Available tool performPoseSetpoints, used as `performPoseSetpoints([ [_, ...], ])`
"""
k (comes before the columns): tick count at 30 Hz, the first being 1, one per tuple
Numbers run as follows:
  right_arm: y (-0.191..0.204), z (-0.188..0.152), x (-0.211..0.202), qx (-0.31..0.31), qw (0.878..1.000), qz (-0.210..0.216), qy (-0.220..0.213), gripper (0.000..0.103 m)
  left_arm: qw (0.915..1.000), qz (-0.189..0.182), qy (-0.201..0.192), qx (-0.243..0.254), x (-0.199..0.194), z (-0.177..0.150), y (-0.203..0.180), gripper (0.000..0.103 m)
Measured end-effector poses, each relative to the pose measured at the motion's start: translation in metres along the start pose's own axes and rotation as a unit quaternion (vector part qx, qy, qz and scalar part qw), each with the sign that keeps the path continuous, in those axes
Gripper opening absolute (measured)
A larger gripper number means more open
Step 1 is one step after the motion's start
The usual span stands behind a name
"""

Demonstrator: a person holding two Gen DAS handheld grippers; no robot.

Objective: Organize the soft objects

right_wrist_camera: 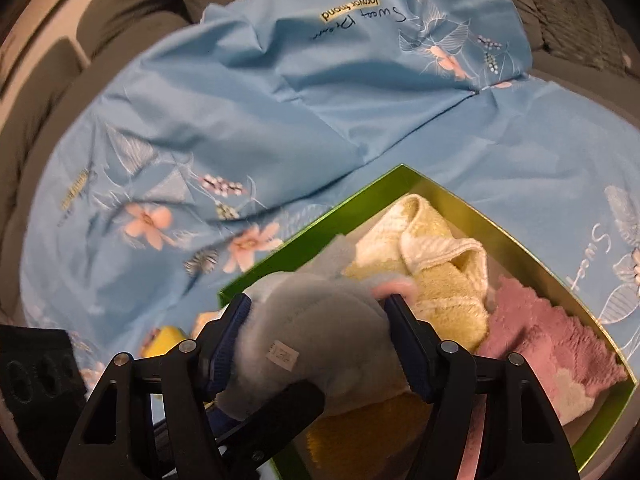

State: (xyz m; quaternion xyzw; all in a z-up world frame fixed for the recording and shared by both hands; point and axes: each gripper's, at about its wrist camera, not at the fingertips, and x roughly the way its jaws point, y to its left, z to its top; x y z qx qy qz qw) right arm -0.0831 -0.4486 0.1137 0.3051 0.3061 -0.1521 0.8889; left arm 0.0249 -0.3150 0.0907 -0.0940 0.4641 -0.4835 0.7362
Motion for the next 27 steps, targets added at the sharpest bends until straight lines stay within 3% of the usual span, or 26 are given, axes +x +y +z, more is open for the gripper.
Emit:
performPoseSetpoints([
  [3,0.001,-0.002,0.005,-0.011,1.0,-0.029,0.003,0.069,0.9999,0.004,0.008,-0.006,0.003,-0.002,0.002,0.031],
  [6,-0.004,-0.002,0.011,-0.006,0.999,-0.028,0.019,0.069,0.9999,0.01,0.012,0.0,0.002,-0.004,0.001,0.035],
  [13,-0.006,-0.003,0.022,-0.005,0.998,-0.041,0.044,0.069,0.9988,0.043,-0.023,0.007,-0.029,-0.014,0.002,0.039],
  [16,0.0,-0.004,0.022,-0.017,0.998,-0.049,0.043,0.069,0.9983,0.045,-0.036,-0.002,-0.046,-0.021,0.006,0.05],
  [19,0.007,-0.008,0.017,-0.032,0.997,-0.06,0.028,0.07,0.9973,0.054,-0.05,0.001,-0.064,-0.03,0.005,0.058],
  [20,0.009,-0.009,0.014,-0.036,0.997,-0.064,0.023,0.073,0.9964,0.064,-0.055,0.006,-0.071,-0.034,0.004,0.065],
  [25,0.021,-0.015,-0.011,-0.063,0.993,-0.1,-0.02,0.083,0.9917,0.101,-0.076,0.022,-0.098,-0.052,0.003,0.079],
  [27,0.025,-0.017,-0.021,-0.066,0.991,-0.114,-0.033,0.084,0.9896,0.112,-0.089,0.018,-0.11,-0.06,0.006,0.079],
])
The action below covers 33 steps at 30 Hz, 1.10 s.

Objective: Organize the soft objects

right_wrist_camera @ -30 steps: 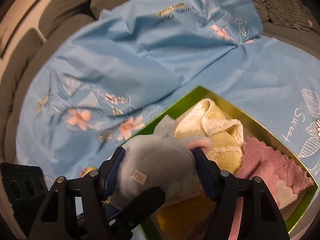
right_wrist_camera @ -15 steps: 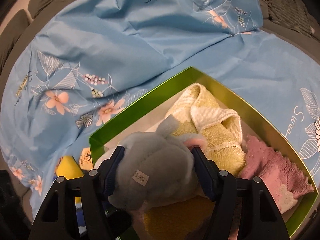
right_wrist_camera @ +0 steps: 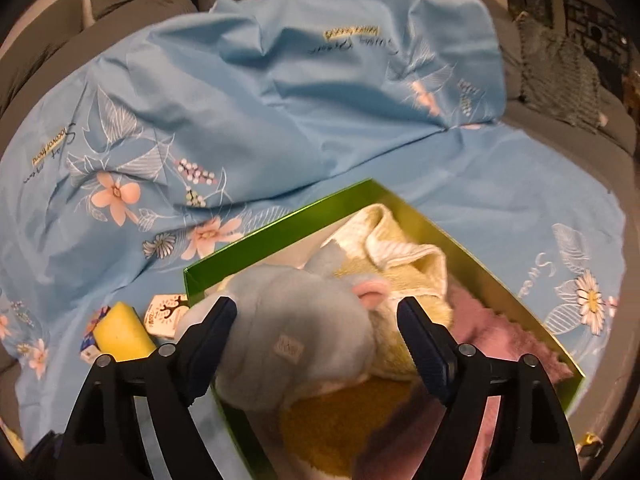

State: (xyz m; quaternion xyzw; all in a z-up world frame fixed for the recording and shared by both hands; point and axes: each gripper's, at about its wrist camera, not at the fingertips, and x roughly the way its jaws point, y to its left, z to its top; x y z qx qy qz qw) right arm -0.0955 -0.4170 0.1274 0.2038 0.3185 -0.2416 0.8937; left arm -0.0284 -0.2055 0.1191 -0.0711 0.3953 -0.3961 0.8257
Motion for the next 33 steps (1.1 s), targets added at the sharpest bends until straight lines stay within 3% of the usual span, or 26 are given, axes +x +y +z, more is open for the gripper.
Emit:
performPoseSetpoints([
  [6,0.008,-0.003,-0.033,0.0,0.999,0.012,-0.042,0.087,0.9985,0.038,-0.023,-0.031,-0.036,-0.02,0.035,0.092],
  [11,0.027,-0.009,-0.049,-0.024,0.997,0.026,-0.065,0.095,0.9932,0.087,-0.041,-0.065,-0.067,-0.043,0.08,0.093],
  [15,0.046,-0.019,-0.054,-0.042,0.995,0.053,-0.068,0.095,0.9848,0.13,-0.053,-0.102,-0.088,-0.059,0.12,0.093],
  [20,0.077,-0.033,-0.057,-0.083,0.992,0.07,-0.07,0.095,0.9721,0.15,-0.071,-0.165,-0.106,-0.071,0.158,0.093],
  [26,0.119,-0.052,-0.045,-0.118,0.984,0.13,-0.03,0.095,0.9653,0.164,-0.073,-0.189,-0.117,-0.076,0.175,0.093],
  [33,0.173,-0.076,0.002,-0.204,0.971,0.127,0.025,0.095,0.9633,0.178,-0.057,-0.192,-0.119,-0.082,0.189,0.093],
])
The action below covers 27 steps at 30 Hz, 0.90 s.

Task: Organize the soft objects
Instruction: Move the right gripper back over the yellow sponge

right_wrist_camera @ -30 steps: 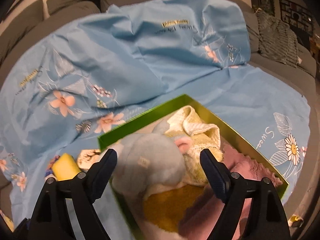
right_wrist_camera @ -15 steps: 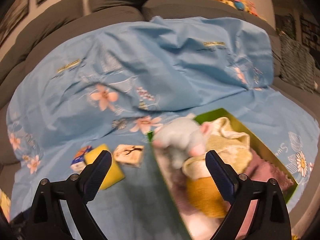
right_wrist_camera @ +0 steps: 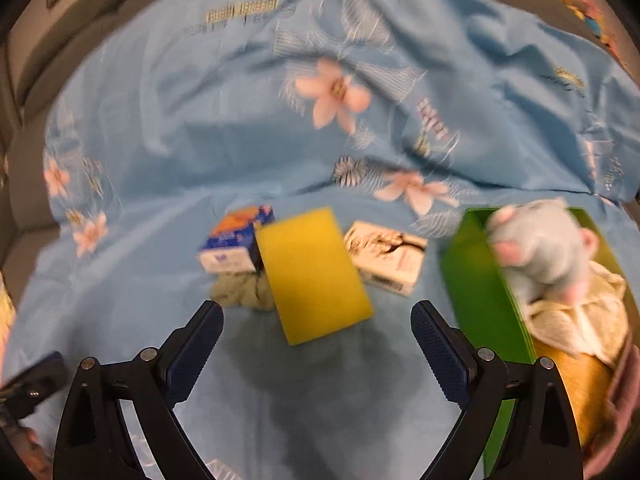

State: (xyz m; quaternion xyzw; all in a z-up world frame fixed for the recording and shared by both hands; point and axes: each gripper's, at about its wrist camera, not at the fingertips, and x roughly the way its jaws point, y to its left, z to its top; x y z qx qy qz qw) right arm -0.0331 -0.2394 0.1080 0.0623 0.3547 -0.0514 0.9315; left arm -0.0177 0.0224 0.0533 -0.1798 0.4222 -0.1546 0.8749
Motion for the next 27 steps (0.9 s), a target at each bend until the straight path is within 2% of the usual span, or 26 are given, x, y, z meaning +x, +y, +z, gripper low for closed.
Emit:
performPoseSetpoints([
  [5,0.004,-0.007,0.044,-0.022,0.998,-0.029,0.052,0.095,0.9999,0.013,0.01,-0.004,0.003,-0.001,0.011,0.093],
  [12,-0.008,-0.002,0.067,-0.014,0.998,-0.021,0.064,0.094,0.9992,0.038,0.01,0.008,0.0,-0.004,0.015,0.093],
  [13,-0.011,-0.003,0.069,-0.006,0.998,-0.018,0.064,0.091,0.999,0.042,0.009,0.01,-0.001,-0.005,0.015,0.093],
  [14,-0.013,-0.004,0.07,0.0,0.998,-0.014,0.061,0.078,0.9989,0.045,0.009,0.012,-0.001,-0.005,0.015,0.093],
  [15,-0.013,-0.005,0.068,0.005,0.998,-0.009,0.06,0.067,0.9988,0.046,0.009,0.012,-0.001,-0.005,0.016,0.093],
  [18,-0.01,-0.006,0.063,0.001,0.997,-0.014,0.072,0.067,0.9988,0.047,0.008,0.011,-0.005,-0.006,0.016,0.093],
  [20,-0.003,-0.006,0.049,0.0,0.998,-0.001,0.061,0.067,0.9988,0.047,0.004,0.012,-0.009,-0.006,0.015,0.093],
  [24,0.025,-0.014,0.01,-0.02,0.998,0.04,0.038,0.067,0.9986,0.052,-0.002,0.011,-0.015,-0.007,0.016,0.093],
  [27,0.049,-0.033,-0.003,-0.037,0.994,0.077,0.061,0.067,0.9982,0.059,0.001,0.001,-0.016,-0.008,0.021,0.093],
])
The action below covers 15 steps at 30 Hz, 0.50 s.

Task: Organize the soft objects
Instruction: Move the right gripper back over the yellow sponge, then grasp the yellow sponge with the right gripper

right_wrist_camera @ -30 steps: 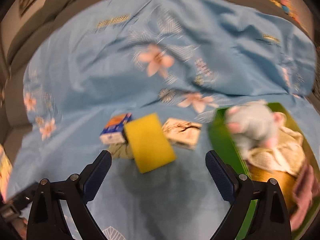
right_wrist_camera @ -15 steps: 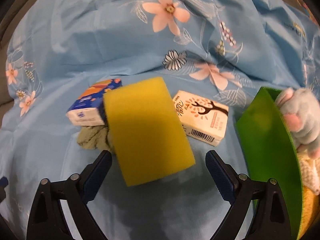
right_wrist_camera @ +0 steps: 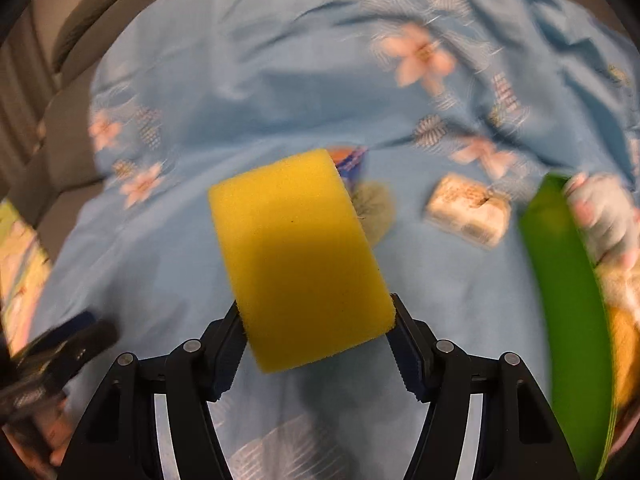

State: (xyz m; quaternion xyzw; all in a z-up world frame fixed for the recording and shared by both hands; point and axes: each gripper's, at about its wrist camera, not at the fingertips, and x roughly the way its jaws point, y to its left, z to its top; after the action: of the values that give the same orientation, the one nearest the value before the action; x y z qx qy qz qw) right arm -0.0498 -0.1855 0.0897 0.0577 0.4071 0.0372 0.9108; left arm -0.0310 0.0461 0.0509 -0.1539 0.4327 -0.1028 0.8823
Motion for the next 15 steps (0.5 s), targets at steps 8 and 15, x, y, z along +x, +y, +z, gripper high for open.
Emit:
performPoseSetpoints([
  [8,0.039,-0.04,0.035,-0.015,0.991,0.063,0.119,0.088,0.9998,0.002,0.008,-0.019,-0.005,-0.005,0.007,0.093],
  [15,0.023,-0.035,0.008,0.017,0.992,0.088,0.083,0.089,0.999,-0.022,0.029,-0.026,0.002,-0.009,0.001,0.092],
])
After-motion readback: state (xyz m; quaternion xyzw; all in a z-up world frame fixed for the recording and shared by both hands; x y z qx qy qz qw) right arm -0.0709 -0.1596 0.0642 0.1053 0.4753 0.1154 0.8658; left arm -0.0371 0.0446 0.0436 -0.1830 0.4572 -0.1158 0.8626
